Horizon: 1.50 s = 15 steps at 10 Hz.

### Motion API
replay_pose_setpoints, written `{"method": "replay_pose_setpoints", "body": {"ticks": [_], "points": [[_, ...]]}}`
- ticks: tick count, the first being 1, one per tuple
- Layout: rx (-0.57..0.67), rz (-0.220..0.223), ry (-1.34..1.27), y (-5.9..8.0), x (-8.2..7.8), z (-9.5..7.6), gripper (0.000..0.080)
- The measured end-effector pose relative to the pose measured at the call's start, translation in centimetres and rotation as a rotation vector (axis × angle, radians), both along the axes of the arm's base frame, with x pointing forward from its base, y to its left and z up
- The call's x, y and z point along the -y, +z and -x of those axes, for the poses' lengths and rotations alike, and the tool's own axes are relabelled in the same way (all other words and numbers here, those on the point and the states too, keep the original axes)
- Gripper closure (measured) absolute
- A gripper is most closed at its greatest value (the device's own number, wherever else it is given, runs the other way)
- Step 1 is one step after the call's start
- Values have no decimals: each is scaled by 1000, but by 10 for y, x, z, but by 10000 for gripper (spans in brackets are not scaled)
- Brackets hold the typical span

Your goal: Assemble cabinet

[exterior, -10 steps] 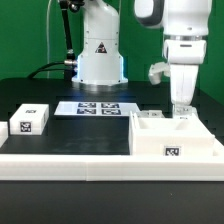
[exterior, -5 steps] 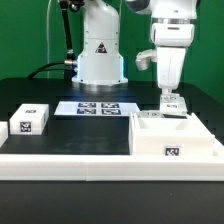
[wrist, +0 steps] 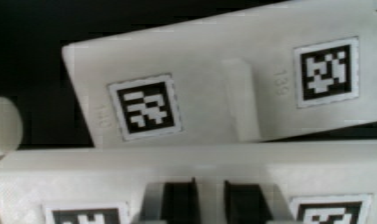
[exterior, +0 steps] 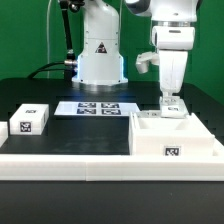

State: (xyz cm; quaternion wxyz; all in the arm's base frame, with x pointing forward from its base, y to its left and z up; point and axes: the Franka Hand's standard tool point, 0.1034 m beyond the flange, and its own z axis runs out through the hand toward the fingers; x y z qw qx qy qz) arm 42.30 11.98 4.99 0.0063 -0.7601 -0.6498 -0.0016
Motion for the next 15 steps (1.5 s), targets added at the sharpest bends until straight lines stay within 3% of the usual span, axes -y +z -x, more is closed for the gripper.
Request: {"method": "replay_pose_setpoints", "body": {"ticks": [15], "points": [[-6,15,0,9,7,-20,731]]}}
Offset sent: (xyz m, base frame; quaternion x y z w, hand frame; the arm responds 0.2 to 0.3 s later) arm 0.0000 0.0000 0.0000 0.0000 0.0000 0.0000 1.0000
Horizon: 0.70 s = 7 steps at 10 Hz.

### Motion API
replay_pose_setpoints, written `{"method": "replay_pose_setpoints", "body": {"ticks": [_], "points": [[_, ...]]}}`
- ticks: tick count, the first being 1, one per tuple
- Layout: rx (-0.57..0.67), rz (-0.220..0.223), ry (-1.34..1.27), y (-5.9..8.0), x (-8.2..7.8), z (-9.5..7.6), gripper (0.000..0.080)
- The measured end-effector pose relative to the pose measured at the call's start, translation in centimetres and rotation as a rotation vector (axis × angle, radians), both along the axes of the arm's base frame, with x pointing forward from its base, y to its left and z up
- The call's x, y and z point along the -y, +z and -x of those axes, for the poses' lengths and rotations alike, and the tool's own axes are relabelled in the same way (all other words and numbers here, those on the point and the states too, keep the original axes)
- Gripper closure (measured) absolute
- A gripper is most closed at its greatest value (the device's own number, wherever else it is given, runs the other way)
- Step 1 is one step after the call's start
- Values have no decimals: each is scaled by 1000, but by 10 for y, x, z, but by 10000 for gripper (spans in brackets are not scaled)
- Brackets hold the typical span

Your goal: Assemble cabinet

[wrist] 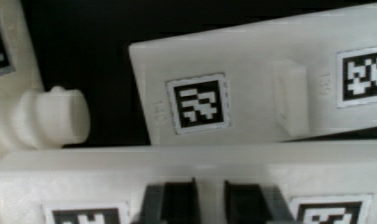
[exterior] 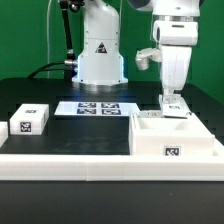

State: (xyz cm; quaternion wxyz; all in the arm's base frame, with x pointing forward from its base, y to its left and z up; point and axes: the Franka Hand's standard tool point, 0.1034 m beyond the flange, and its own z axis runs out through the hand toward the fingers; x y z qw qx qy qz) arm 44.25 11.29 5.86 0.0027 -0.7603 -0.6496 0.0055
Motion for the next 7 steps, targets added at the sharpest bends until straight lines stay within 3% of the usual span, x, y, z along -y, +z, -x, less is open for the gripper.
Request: {"method": "replay_pose_setpoints", "body": {"ticks": [7], "points": [[7,-2,-9,1,3,-7,731]]}}
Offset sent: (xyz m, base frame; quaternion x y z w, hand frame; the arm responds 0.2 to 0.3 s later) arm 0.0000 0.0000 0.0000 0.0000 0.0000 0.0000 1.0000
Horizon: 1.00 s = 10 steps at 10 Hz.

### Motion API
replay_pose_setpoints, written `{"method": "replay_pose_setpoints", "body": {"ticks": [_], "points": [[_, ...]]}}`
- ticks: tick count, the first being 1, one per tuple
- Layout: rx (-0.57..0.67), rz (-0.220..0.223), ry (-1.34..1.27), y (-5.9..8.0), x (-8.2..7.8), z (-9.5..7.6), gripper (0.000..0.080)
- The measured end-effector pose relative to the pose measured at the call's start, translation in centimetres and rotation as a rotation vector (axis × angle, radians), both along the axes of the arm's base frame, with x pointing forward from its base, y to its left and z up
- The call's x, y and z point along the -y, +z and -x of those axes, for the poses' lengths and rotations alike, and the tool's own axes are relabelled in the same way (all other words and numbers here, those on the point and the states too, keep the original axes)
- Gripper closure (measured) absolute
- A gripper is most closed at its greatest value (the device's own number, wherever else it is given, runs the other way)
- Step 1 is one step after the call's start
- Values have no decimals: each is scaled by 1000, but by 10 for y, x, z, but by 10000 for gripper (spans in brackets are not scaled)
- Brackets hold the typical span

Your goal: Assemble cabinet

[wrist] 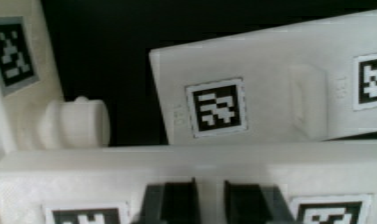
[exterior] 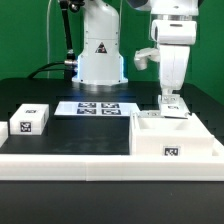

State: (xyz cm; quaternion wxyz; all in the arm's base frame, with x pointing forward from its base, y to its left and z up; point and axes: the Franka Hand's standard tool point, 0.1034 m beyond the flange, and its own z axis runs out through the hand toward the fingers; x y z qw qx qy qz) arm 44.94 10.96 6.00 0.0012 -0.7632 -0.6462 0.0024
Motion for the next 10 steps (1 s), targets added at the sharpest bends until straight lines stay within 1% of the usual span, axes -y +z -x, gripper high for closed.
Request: {"method": "replay_pose_setpoints", "body": {"ticks": [8,10], "points": [[-8,2,-9,-1,-1,1,731],[-7,0,-10,-2,-2,-2,731]]}}
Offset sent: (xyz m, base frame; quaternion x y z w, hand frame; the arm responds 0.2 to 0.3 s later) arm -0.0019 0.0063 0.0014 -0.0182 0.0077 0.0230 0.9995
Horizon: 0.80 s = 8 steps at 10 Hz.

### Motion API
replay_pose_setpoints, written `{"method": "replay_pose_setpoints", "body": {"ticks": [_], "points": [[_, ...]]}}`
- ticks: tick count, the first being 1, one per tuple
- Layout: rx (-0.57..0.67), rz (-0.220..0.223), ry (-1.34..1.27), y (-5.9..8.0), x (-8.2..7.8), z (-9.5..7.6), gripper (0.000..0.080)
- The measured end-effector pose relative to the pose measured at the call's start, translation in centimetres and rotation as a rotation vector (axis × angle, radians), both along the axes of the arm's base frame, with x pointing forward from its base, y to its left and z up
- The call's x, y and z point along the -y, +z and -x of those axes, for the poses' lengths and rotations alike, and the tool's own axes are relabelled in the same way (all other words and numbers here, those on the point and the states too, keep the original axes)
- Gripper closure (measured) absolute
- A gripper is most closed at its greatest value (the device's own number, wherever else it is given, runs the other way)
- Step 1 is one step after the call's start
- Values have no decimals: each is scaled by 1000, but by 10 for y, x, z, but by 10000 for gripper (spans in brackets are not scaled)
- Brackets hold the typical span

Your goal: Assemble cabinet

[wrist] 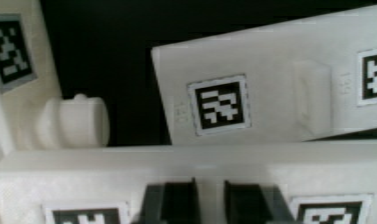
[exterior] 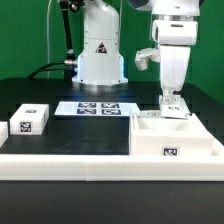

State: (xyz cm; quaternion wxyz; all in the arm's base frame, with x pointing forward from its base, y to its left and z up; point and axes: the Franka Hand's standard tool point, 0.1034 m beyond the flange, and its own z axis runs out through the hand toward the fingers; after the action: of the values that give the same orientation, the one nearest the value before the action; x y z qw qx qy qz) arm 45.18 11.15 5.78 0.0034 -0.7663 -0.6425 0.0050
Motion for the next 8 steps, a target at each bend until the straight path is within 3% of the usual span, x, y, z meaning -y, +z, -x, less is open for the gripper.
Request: {"method": "replay_pose_setpoints", "body": {"ticks": [8], "points": [[4,-3,-2,-1,1,-9,731]]}}
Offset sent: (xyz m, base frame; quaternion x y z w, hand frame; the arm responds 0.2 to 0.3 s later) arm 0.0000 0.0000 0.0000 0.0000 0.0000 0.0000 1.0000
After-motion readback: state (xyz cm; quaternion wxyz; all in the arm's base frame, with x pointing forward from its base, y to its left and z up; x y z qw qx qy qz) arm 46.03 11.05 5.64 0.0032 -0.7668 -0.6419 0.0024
